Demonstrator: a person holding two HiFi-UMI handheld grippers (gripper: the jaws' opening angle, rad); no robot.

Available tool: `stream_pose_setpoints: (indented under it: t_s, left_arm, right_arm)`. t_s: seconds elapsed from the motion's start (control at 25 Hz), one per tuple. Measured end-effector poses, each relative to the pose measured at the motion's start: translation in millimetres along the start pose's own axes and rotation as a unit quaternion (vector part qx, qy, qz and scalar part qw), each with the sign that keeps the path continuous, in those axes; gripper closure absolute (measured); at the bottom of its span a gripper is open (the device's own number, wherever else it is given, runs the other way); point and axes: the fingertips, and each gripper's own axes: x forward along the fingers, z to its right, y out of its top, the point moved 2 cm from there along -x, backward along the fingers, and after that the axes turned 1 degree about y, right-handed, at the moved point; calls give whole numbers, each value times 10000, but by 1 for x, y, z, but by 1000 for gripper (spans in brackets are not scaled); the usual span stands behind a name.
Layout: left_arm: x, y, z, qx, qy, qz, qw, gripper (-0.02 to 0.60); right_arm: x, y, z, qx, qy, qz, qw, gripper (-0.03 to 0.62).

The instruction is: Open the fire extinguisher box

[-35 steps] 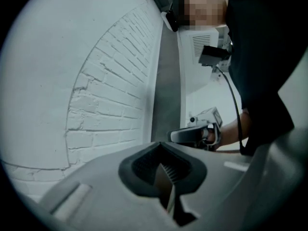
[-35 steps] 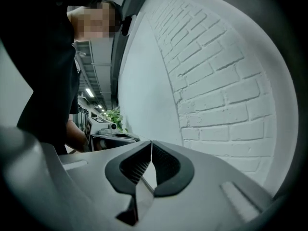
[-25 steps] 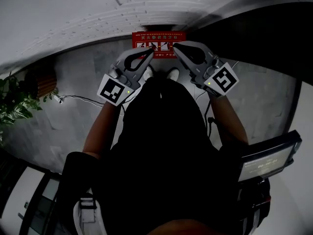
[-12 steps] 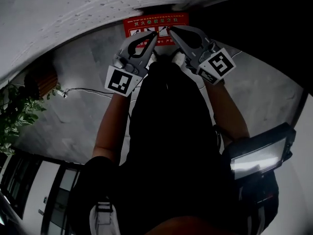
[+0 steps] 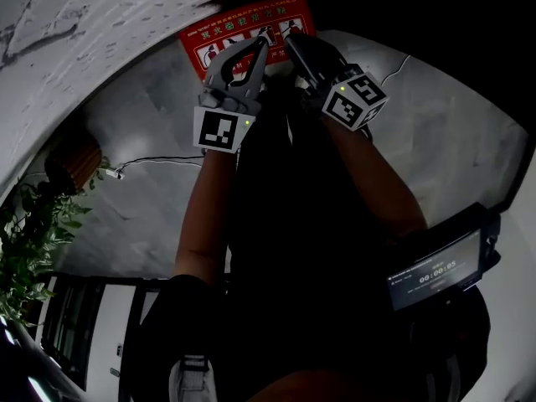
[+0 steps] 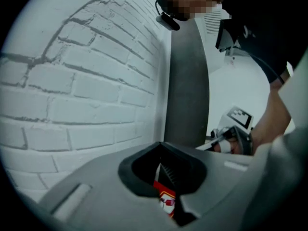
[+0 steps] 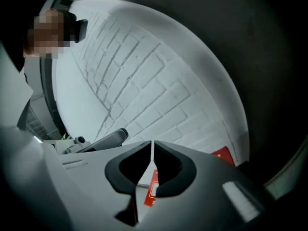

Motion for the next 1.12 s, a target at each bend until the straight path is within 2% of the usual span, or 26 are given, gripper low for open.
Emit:
stream_pose_setpoints:
  t_s: [0.12,0.24,0.44,0.68,0.84,1.12]
  left_arm:
    - [10,-29,1,-70,-14,-244,9997,580]
    - [22,-51,8,-91,-98,-430,9990,580]
    - [37,-72,21,2,-184,-454,9988,580]
    - [45,-102,27,-115,-265,-701,9971,580]
    - [48,-104,28,-146,-328,-850,9957,580]
    - [52,-123,30,-200,-339,-1002,9942,580]
  right_arm:
    - [-4,-30,31,472,-392,5,9981,582]
    - [-10,-58,63,1184,-916,123,9887,582]
    - [-24,-90,90,2206,-1474,293,9637,579]
    - [-35,-151,123,3437,-1859,371,9197,525]
    - [-41,-174,127,3727,-2154,225,9024,503]
    - [-37,-200,138,4047,-2127,235,8891,439]
